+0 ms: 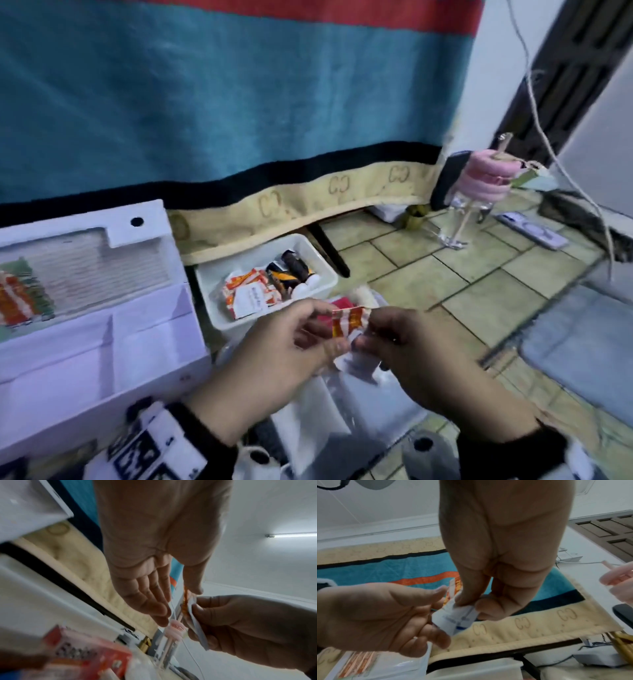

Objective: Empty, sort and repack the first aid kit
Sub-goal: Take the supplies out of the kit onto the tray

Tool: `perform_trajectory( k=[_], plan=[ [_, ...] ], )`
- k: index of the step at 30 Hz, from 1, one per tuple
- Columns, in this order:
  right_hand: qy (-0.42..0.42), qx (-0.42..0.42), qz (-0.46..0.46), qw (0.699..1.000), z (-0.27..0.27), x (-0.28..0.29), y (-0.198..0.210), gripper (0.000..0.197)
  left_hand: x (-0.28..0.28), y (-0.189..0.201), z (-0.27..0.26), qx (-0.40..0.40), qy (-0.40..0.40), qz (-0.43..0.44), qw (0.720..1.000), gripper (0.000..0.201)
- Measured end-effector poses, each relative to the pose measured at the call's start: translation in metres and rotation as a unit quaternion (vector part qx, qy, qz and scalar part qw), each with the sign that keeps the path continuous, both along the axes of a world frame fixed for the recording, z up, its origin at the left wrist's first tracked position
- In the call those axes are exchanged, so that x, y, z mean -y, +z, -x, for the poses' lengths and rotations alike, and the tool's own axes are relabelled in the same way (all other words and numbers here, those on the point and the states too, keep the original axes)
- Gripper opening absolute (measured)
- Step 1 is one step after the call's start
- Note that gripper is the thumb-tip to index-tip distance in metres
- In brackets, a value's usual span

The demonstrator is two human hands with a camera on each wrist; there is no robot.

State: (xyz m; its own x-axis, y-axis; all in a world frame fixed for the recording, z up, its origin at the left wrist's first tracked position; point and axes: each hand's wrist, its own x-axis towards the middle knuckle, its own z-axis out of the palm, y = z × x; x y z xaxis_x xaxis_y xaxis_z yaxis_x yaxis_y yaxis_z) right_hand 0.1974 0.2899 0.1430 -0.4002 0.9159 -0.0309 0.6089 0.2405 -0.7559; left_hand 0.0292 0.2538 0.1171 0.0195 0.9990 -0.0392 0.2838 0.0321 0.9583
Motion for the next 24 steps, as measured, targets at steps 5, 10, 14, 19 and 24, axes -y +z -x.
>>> perform_trajectory(
  k=[5, 10, 14, 19, 24],
  plan=[
    [-0.052, 0.009, 0.022, 0.998, -0.009, 0.01, -0.022, 0.028, -0.008, -0.011, -0.017, -0.059, 0.009, -0.029, 0.998, 0.009],
    [-0.157, -0.027, 0.056, 0.986, -0.025, 0.021, -0.029, 0.007, -0.009, -0.015, -0.018, -0.067, 0.01, -0.007, 0.998, 0.017],
    [-0.315, -0.035, -0.011, 0.948, -0.058, 0.019, -0.046, 0.011, -0.013, -0.024, -0.004, -0.051, 0.056, 0.011, 0.997, 0.035],
    [-0.389, 0.013, 0.003, 0.921, -0.071, 0.017, -0.063, 0.009, -0.011, -0.033, 0.009, -0.099, 0.033, 0.013, 0.994, 0.03],
    [-0.401, 0.037, 0.02, 0.915, -0.061, 0.008, -0.075, 0.013, -0.01, -0.035, 0.004, -0.106, 0.016, 0.028, 0.994, 0.019]
  ],
)
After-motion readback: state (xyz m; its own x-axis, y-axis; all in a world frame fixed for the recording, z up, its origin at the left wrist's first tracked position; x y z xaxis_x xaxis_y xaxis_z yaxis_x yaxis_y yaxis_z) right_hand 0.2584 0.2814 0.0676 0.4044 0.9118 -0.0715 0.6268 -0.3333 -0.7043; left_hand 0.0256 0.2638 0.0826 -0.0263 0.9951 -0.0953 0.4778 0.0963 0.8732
